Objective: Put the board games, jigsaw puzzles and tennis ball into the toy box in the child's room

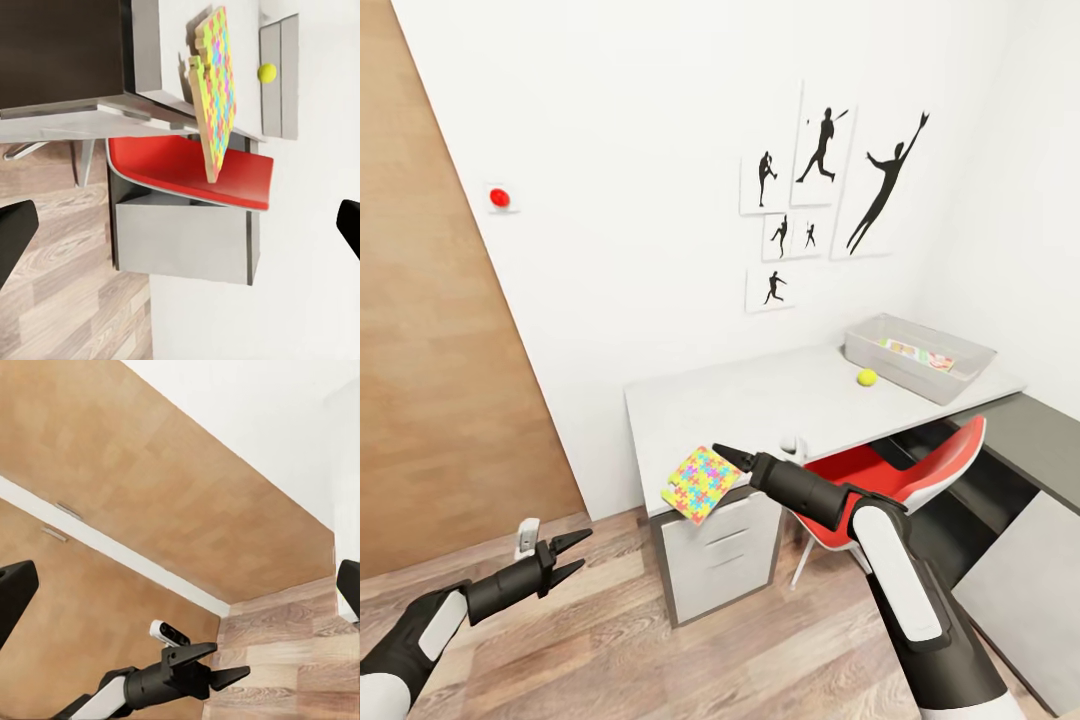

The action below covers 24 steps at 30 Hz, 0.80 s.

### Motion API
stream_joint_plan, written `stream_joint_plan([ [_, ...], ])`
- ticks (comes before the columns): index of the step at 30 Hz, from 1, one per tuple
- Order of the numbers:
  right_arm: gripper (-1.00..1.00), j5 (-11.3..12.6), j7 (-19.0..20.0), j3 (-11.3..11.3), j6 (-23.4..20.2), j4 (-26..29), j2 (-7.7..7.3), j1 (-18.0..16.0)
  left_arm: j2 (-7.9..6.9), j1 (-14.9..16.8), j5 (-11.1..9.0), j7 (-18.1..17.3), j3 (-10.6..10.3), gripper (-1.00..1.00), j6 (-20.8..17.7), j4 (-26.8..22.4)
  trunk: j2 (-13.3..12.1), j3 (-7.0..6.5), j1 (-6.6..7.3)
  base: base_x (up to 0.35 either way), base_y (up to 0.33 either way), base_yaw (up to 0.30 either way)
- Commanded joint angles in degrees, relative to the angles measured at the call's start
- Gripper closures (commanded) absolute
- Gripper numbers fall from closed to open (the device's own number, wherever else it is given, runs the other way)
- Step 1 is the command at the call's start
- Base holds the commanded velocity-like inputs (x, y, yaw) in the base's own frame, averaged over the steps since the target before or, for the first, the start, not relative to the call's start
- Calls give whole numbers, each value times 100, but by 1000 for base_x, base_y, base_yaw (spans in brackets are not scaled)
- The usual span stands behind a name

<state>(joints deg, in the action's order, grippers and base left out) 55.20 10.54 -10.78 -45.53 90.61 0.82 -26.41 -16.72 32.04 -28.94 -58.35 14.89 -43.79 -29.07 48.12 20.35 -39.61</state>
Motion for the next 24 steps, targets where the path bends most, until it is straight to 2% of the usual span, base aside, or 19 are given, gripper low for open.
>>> stream_joint_plan([
  [1, -100, -26, 74, 8, -21, 1, 4, -4, 0, 4, -16, -8, 5, -100, -35, 3, 47, 25, -23, 0, 0, 0],
  [6, -100, -40, 217, 32, 1, 4, 4, -4, 11, 4, -16, -4, 2, -100, -28, 3, 248, 115, -133, 0, 0, 0],
  [18, -100, -77, 219, 134, 7, -3, 6, -4, 107, 4, 6, -1, -3, -100, -17, 0, 729, 331, -397, 0, 0, 0],
  [24, -100, -79, 209, 137, 8, -7, 6, -4, 136, 4, -2, -3, -7, -100, -22, -2, 729, 331, -397, 0, 0, 0],
])
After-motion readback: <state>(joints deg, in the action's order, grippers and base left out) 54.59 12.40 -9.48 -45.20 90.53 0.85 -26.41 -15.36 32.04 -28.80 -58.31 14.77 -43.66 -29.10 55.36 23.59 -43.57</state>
